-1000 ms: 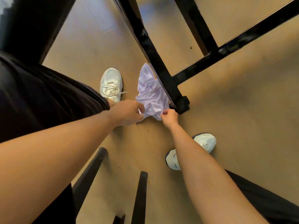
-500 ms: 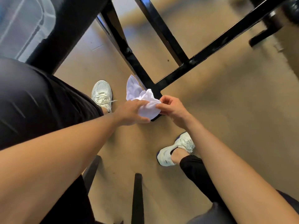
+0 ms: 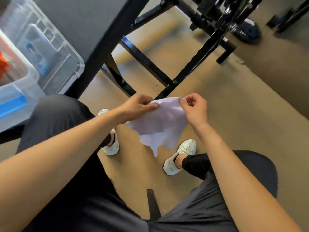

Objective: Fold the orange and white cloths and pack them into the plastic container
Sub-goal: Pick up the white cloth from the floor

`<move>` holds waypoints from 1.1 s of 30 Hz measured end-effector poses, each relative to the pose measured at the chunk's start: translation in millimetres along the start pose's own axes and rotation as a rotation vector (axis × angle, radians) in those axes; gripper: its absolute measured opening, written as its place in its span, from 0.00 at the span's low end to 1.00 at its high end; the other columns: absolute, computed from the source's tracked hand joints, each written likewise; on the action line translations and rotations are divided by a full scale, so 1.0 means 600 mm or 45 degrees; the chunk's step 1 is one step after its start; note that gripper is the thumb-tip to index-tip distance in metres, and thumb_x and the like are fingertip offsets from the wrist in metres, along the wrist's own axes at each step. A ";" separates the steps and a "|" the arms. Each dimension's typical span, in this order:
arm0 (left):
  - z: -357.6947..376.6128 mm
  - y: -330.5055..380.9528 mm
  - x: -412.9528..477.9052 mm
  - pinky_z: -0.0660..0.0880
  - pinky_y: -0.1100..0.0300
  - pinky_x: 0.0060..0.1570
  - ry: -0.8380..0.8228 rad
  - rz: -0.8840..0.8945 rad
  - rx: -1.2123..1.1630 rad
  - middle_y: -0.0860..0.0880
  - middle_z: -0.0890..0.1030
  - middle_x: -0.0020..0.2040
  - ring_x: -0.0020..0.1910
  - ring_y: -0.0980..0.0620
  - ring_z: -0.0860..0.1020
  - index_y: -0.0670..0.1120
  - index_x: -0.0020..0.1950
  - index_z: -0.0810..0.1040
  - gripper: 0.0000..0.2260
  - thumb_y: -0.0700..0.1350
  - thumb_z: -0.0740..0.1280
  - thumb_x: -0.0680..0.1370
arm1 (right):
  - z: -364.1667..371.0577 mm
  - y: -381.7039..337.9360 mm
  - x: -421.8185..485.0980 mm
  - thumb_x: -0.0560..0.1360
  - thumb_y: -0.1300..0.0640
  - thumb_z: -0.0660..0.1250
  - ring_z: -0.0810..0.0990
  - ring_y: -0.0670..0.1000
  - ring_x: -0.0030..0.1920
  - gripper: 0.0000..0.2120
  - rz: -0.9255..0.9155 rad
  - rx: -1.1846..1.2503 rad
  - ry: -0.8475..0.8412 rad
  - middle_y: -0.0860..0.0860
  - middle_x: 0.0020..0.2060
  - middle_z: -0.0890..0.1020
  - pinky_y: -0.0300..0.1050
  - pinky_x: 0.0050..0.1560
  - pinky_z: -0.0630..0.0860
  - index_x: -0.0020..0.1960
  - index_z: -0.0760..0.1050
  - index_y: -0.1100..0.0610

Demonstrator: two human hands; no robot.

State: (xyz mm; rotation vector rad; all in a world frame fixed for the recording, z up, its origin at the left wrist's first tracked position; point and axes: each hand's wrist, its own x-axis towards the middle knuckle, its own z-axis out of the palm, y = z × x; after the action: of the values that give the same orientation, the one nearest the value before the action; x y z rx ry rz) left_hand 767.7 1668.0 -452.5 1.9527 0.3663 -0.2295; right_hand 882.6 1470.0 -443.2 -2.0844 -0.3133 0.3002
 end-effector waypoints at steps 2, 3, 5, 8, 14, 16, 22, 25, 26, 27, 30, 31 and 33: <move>-0.008 0.037 -0.040 0.75 0.69 0.35 0.059 0.020 -0.155 0.52 0.83 0.39 0.36 0.61 0.80 0.47 0.48 0.84 0.13 0.54 0.65 0.83 | -0.016 -0.016 -0.034 0.75 0.59 0.72 0.77 0.44 0.37 0.03 -0.036 -0.013 0.008 0.47 0.37 0.80 0.41 0.41 0.75 0.45 0.78 0.56; -0.009 0.053 -0.060 0.77 0.67 0.37 0.081 0.010 -0.243 0.51 0.84 0.40 0.38 0.59 0.82 0.47 0.50 0.84 0.13 0.54 0.64 0.83 | -0.021 -0.023 -0.058 0.75 0.58 0.72 0.79 0.45 0.41 0.04 -0.044 -0.005 0.010 0.49 0.42 0.82 0.41 0.42 0.78 0.48 0.78 0.55; -0.008 0.076 -0.096 0.80 0.64 0.39 0.089 -0.031 -0.436 0.49 0.86 0.41 0.41 0.55 0.85 0.46 0.53 0.84 0.14 0.54 0.64 0.83 | -0.026 -0.037 -0.113 0.74 0.57 0.73 0.81 0.47 0.48 0.09 -0.078 0.028 0.013 0.50 0.50 0.82 0.35 0.46 0.79 0.53 0.78 0.52; 0.000 0.092 -0.140 0.83 0.59 0.45 0.085 -0.072 -0.621 0.48 0.87 0.46 0.48 0.50 0.86 0.46 0.55 0.83 0.14 0.54 0.63 0.83 | -0.022 -0.048 -0.200 0.74 0.55 0.75 0.82 0.44 0.54 0.16 -0.055 0.182 -0.187 0.46 0.54 0.83 0.34 0.51 0.79 0.60 0.77 0.50; 0.033 0.069 -0.192 0.79 0.51 0.52 0.063 -0.109 -0.878 0.44 0.83 0.51 0.50 0.45 0.82 0.39 0.62 0.80 0.18 0.52 0.63 0.83 | -0.005 -0.038 -0.248 0.77 0.55 0.72 0.83 0.42 0.44 0.06 0.112 0.475 -0.267 0.45 0.42 0.86 0.38 0.42 0.77 0.53 0.81 0.51; 0.044 0.055 -0.199 0.81 0.47 0.55 0.193 -0.198 -0.850 0.42 0.82 0.51 0.50 0.45 0.82 0.40 0.58 0.82 0.15 0.51 0.66 0.82 | -0.012 -0.036 -0.245 0.77 0.57 0.71 0.78 0.39 0.37 0.03 0.080 0.405 -0.175 0.40 0.35 0.82 0.35 0.38 0.74 0.44 0.81 0.51; 0.056 0.015 -0.193 0.79 0.60 0.37 0.492 -0.305 -0.297 0.45 0.83 0.40 0.39 0.48 0.81 0.46 0.43 0.83 0.04 0.45 0.73 0.77 | -0.042 -0.015 -0.244 0.78 0.57 0.69 0.80 0.50 0.46 0.01 0.037 0.380 -0.125 0.49 0.42 0.82 0.43 0.47 0.78 0.47 0.79 0.52; 0.065 0.019 -0.197 0.78 0.62 0.38 0.499 -0.169 -0.194 0.48 0.83 0.41 0.40 0.51 0.81 0.47 0.46 0.83 0.03 0.45 0.75 0.76 | -0.048 -0.013 -0.245 0.78 0.57 0.70 0.79 0.46 0.43 0.01 -0.038 0.353 -0.178 0.48 0.41 0.81 0.40 0.43 0.77 0.48 0.79 0.54; 0.071 0.022 -0.199 0.79 0.63 0.41 0.444 -0.083 -0.179 0.48 0.84 0.43 0.42 0.52 0.82 0.48 0.49 0.83 0.05 0.45 0.76 0.76 | -0.047 -0.013 -0.246 0.78 0.58 0.70 0.78 0.45 0.42 0.01 -0.045 0.351 -0.199 0.47 0.40 0.81 0.38 0.42 0.76 0.48 0.80 0.54; 0.076 0.024 -0.200 0.80 0.63 0.44 0.360 0.009 -0.166 0.49 0.84 0.46 0.44 0.53 0.82 0.48 0.52 0.83 0.08 0.45 0.76 0.75 | -0.044 -0.012 -0.247 0.77 0.58 0.70 0.78 0.44 0.42 0.01 -0.044 0.354 -0.213 0.47 0.40 0.81 0.38 0.43 0.76 0.48 0.80 0.54; 0.097 0.026 -0.202 0.82 0.61 0.51 0.082 0.177 -0.110 0.53 0.84 0.52 0.51 0.56 0.83 0.51 0.60 0.81 0.17 0.51 0.78 0.73 | -0.038 -0.012 -0.248 0.77 0.59 0.71 0.81 0.46 0.44 0.03 -0.028 0.414 -0.221 0.48 0.42 0.83 0.40 0.43 0.78 0.48 0.82 0.52; 0.106 0.025 -0.204 0.82 0.60 0.52 0.011 0.182 -0.088 0.55 0.83 0.53 0.52 0.58 0.82 0.53 0.61 0.80 0.20 0.53 0.79 0.72 | -0.037 -0.013 -0.249 0.77 0.60 0.71 0.82 0.48 0.45 0.05 -0.013 0.471 -0.217 0.49 0.42 0.84 0.41 0.43 0.80 0.48 0.83 0.51; 0.126 0.025 -0.207 0.82 0.60 0.52 -0.075 0.158 -0.061 0.58 0.82 0.55 0.53 0.59 0.81 0.57 0.63 0.77 0.24 0.55 0.80 0.70 | -0.036 -0.013 -0.250 0.77 0.61 0.70 0.84 0.52 0.47 0.05 0.028 0.615 -0.220 0.53 0.44 0.85 0.46 0.45 0.83 0.49 0.83 0.52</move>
State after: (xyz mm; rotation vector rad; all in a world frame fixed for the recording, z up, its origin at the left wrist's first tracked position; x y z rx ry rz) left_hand 657.5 1574.8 -429.0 1.9090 0.2096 -0.1958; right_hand 748.5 1405.3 -412.7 -1.5901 -0.2879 0.5169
